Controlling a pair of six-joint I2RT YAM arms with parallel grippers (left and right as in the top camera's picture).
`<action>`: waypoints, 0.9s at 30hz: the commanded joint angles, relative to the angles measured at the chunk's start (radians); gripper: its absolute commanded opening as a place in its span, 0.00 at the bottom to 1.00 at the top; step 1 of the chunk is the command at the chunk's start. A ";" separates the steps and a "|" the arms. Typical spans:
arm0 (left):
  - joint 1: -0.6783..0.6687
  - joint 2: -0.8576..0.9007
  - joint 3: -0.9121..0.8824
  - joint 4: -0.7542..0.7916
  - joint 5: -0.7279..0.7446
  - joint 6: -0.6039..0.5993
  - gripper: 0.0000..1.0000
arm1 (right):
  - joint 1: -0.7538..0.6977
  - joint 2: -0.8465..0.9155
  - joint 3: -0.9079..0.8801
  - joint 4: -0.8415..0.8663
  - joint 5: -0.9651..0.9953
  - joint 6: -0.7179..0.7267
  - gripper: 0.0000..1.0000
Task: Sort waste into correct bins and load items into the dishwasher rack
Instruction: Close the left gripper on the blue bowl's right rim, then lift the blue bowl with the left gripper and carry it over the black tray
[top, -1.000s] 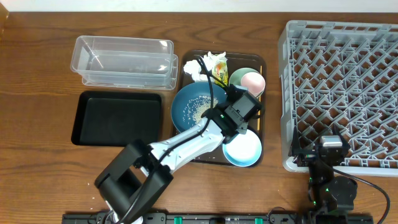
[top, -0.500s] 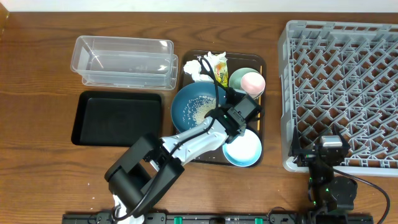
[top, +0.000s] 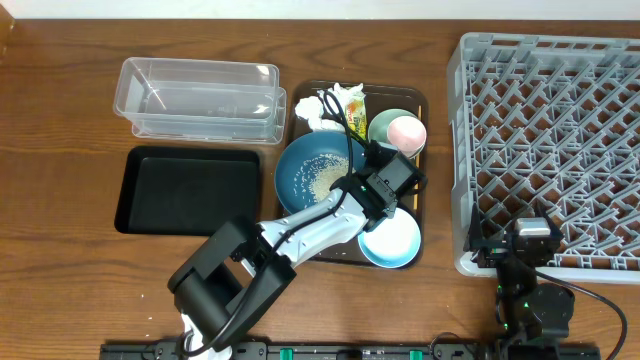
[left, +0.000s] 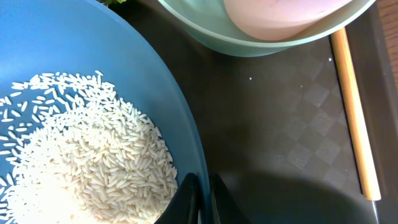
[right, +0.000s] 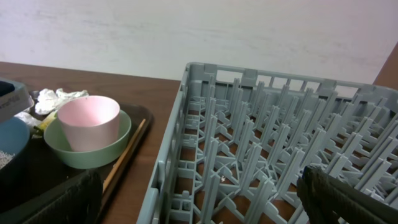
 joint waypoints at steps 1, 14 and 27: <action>-0.005 -0.040 0.006 -0.013 -0.008 -0.005 0.06 | -0.008 -0.005 -0.004 -0.001 0.006 -0.006 0.99; -0.029 -0.164 0.042 -0.125 -0.013 -0.002 0.06 | -0.008 -0.005 -0.004 -0.001 0.006 -0.006 0.99; -0.024 -0.375 0.042 -0.226 -0.013 -0.002 0.06 | -0.008 -0.005 -0.004 -0.001 0.006 -0.006 0.99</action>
